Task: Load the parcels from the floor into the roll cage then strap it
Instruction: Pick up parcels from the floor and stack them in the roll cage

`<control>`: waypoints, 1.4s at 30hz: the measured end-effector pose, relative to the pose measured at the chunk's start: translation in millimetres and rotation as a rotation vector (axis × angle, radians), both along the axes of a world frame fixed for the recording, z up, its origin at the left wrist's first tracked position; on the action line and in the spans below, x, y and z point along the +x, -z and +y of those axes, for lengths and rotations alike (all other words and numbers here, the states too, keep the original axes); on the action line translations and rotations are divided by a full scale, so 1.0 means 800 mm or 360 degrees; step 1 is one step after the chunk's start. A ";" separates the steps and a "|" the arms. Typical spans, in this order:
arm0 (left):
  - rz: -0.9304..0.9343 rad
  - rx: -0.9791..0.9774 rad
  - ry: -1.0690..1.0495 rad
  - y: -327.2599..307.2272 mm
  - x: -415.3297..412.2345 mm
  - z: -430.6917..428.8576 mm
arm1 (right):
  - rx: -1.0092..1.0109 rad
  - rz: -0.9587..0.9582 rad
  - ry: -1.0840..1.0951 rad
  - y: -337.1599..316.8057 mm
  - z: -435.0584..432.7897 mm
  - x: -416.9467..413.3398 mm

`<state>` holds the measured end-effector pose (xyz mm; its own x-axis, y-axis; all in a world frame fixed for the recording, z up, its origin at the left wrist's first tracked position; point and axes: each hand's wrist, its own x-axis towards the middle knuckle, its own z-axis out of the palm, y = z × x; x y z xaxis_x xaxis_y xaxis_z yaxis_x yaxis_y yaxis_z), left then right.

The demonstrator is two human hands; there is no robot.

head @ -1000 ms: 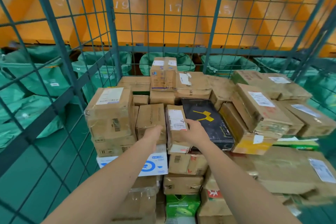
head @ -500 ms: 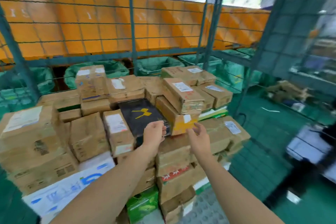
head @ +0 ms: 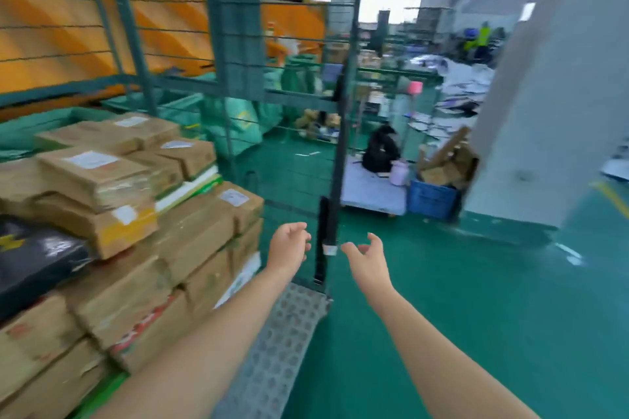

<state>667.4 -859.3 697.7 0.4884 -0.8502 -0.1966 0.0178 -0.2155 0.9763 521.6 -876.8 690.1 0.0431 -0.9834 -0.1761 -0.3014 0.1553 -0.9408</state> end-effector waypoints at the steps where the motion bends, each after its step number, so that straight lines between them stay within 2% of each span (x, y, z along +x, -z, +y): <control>1: -0.0007 0.0037 0.0096 0.000 -0.033 -0.006 | 0.0013 0.0014 0.0052 0.002 0.002 -0.033; 8: 0.0017 0.0122 0.0633 0.014 -0.273 -0.020 | 0.0080 0.0042 0.0638 0.020 0.047 -0.271; 14: -0.0014 0.0154 0.1116 0.027 -0.458 -0.023 | 0.0148 0.0068 0.1145 0.034 0.107 -0.435; 21: -0.0011 0.0232 0.1711 0.047 -0.671 -0.017 | 0.0256 0.0146 0.1734 0.042 0.165 -0.604; 28: -0.0105 0.0345 0.2285 0.064 -0.842 -0.037 | 0.0324 0.0187 0.2180 0.043 0.186 -0.734; 36: -0.0276 0.0395 0.2598 0.089 -0.984 -0.060 | 0.0394 0.0088 0.2464 0.061 0.184 -0.835; 42: -0.0352 0.0417 0.2715 0.107 -1.108 -0.072 | 0.0451 0.0027 0.2569 0.081 0.175 -0.954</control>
